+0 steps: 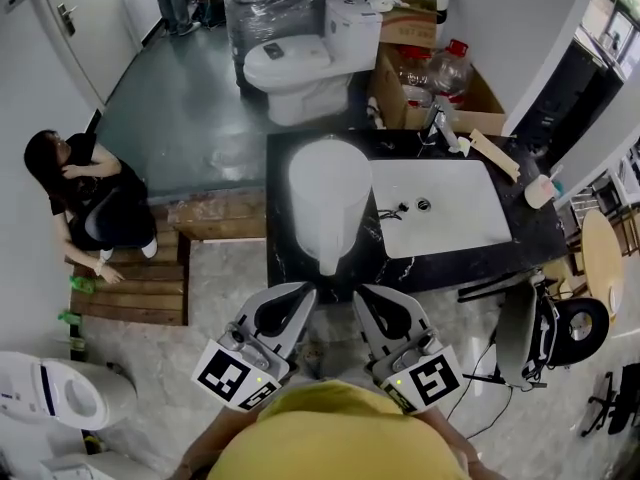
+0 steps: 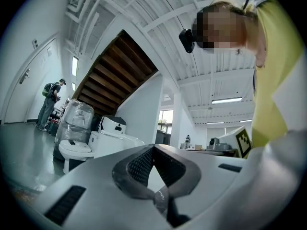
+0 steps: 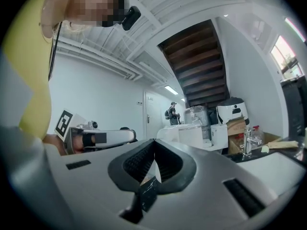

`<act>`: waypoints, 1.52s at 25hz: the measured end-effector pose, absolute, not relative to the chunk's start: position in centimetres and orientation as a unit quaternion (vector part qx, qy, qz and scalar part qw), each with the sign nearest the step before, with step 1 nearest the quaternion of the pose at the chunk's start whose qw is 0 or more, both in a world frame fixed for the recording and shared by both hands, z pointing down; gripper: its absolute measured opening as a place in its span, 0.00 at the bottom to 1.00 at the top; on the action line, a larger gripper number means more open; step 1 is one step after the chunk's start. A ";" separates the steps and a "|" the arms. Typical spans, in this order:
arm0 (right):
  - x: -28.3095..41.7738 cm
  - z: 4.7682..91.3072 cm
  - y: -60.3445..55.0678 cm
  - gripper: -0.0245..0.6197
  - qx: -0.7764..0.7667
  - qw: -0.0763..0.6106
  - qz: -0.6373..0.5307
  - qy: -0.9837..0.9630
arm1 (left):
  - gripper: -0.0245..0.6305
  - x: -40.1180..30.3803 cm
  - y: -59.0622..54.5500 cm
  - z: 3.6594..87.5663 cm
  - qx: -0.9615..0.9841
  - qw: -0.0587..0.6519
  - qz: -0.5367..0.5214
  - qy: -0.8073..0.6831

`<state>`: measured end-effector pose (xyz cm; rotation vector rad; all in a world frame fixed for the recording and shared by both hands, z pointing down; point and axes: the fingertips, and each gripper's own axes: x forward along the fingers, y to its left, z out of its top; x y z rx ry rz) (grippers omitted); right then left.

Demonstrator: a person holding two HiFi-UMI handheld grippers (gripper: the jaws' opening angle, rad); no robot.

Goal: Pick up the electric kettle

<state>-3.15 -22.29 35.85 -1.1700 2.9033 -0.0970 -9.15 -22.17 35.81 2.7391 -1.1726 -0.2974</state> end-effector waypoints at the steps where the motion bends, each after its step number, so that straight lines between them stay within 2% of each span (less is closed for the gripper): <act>1: -3.2 36.1 -22.4 0.07 -0.367 -0.002 -0.027 0.930 | 0.05 -9.2 -22.4 35.8 0.912 0.074 -0.099 -0.391; 7: -4.5 36.3 -23.7 0.08 -0.315 -0.010 -0.018 0.949 | 0.05 -9.5 -23.8 35.9 0.907 0.082 -0.099 -0.401; 9: -4.7 36.9 -24.2 0.23 -0.296 -0.021 -0.024 0.955 | 0.05 -9.7 -24.2 35.7 0.905 0.084 -0.098 -0.406; 16: -5.6 39.6 -26.4 0.31 -0.238 -0.062 -0.039 0.969 | 0.05 -10.2 -25.7 35.7 0.895 0.091 -0.097 -0.426; 31: -10.3 42.2 -27.7 0.31 -0.091 -0.071 -0.030 0.993 | 0.05 -12.2 -28.1 36.2 0.876 0.096 -0.094 -0.464; 38: -12.1 42.3 -27.7 0.31 -0.075 -0.048 -0.017 0.996 | 0.05 -13.3 -28.5 36.3 0.869 0.098 -0.092 -0.476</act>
